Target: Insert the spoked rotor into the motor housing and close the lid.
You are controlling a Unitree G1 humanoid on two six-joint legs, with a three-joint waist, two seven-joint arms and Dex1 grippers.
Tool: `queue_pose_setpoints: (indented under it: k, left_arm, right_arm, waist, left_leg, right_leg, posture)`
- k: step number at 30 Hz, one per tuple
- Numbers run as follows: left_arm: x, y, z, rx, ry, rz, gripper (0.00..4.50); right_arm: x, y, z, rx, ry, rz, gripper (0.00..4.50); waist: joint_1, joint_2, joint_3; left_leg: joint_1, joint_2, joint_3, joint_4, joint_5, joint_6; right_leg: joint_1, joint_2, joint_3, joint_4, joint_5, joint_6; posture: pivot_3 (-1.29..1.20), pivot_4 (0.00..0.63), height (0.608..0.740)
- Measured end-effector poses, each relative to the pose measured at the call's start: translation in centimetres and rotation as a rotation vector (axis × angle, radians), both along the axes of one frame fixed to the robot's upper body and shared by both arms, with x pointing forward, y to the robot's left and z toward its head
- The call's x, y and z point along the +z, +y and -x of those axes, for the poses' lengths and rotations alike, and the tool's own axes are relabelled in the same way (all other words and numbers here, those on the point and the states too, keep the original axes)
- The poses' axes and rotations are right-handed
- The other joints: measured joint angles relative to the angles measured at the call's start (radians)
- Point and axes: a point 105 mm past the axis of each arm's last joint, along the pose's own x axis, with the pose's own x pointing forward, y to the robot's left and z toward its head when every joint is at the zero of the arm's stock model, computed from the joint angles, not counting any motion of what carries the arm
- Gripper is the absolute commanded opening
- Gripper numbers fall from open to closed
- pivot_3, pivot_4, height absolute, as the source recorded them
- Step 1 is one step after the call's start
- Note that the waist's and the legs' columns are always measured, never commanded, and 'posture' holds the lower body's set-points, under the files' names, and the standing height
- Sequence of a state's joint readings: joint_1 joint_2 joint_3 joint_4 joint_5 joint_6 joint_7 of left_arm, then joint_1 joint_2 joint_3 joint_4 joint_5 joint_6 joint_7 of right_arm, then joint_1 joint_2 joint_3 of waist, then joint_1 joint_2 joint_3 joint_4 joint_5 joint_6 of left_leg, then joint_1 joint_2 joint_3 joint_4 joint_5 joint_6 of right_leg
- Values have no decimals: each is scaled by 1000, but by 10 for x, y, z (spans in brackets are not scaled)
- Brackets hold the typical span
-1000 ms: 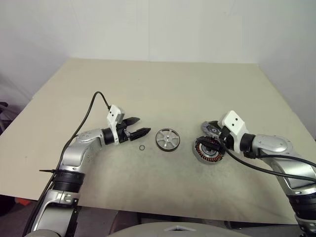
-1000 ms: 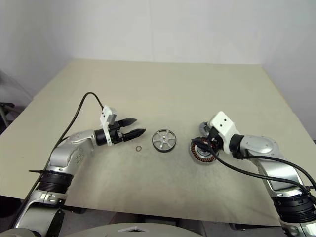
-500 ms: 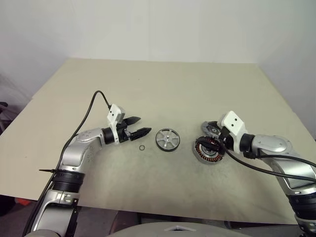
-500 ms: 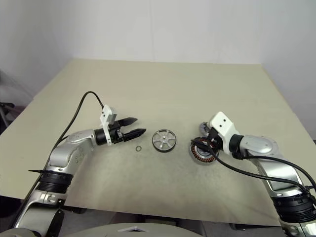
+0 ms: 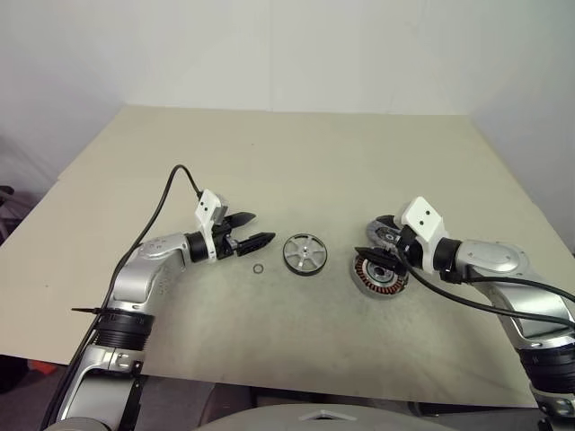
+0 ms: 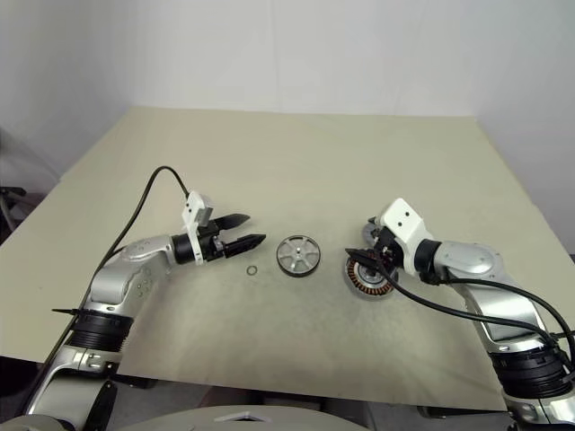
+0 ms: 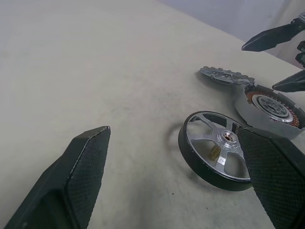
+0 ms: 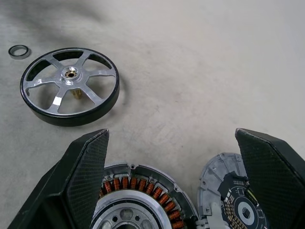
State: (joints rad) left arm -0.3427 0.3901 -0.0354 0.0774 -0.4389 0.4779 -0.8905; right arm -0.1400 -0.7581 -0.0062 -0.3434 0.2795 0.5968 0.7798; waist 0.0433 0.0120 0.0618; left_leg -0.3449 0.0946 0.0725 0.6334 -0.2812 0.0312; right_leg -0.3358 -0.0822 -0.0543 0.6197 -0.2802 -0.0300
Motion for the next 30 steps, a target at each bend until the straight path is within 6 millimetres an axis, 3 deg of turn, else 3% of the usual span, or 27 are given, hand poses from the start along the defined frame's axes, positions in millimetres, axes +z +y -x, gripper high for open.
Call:
queue_pose_setpoints:
  k: [7, 14, 18, 24, 30]
  left_arm:
    - [-1, -3, 5, -47, 12, -6, 4456]
    - [-1, 1, 7, -73, 12, -39, 4456]
    - [-1, 0, 6, -77, 10, -45, 4456]
    - [-3, -4, 5, -81, 6, -44, 4456]
    - [-4, -4, 4, -69, 6, -41, 4456]
  right_arm:
    - [-4, 0, 8, 32, 29, 15, 4364]
    - [-16, -15, 32, 106, 98, 162, 4364]
    - [-12, -16, 32, 131, 78, 205, 4364]
    - [5, 16, 11, 193, -51, 172, 4364]
    - [-5, 59, 3, 242, -51, 73, 4364]
  waist:
    - [1, 0, 0]
    - [2, 0, 0]
    - [-3, 0, 0]
    - [-3, 0, 0]
    - [-3, 1, 0]
  left_leg:
    - [0, 0, 0, 0, 0, 0]
    - [0, 0, 0, 0, 0, 0]
    - [0, 1, 0, 0, 0, -1]
    - [1, 4, 0, 0, 2, -3]
    - [0, 4, 0, 0, 2, -3]
  right_leg:
    - [0, 0, 0, 0, 0, 0]
    - [0, 0, 0, 0, 0, 0]
    - [0, 0, 0, 0, 0, 0]
    - [0, 3, 0, 1, 1, -3]
    - [-2, 3, 0, 1, 1, -3]
  posture:
    - [0, 0, 740]
    - [0, 0, 740]
    - [0, 0, 740]
    - [0, 0, 740]
    - [0, 0, 740]
